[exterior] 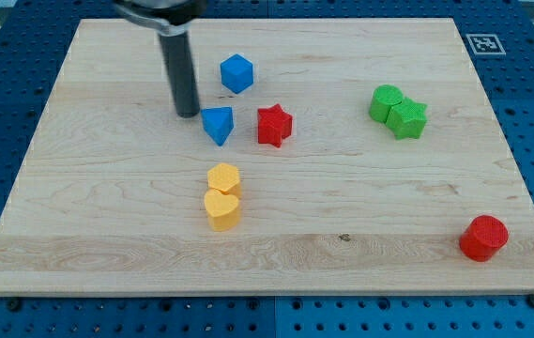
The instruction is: Push the blue triangle right a bit
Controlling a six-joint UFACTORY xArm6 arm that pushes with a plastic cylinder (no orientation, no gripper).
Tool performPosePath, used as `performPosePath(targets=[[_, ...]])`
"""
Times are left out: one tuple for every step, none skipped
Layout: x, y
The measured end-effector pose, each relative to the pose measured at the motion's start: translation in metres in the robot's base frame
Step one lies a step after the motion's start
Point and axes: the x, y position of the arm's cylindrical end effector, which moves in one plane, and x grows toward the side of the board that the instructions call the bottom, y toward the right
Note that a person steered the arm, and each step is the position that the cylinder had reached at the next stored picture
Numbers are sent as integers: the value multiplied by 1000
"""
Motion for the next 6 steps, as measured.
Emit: performPosePath(targets=[[0,-16],[0,-4],[5,4],[19,-3],[27,-16],[27,5]])
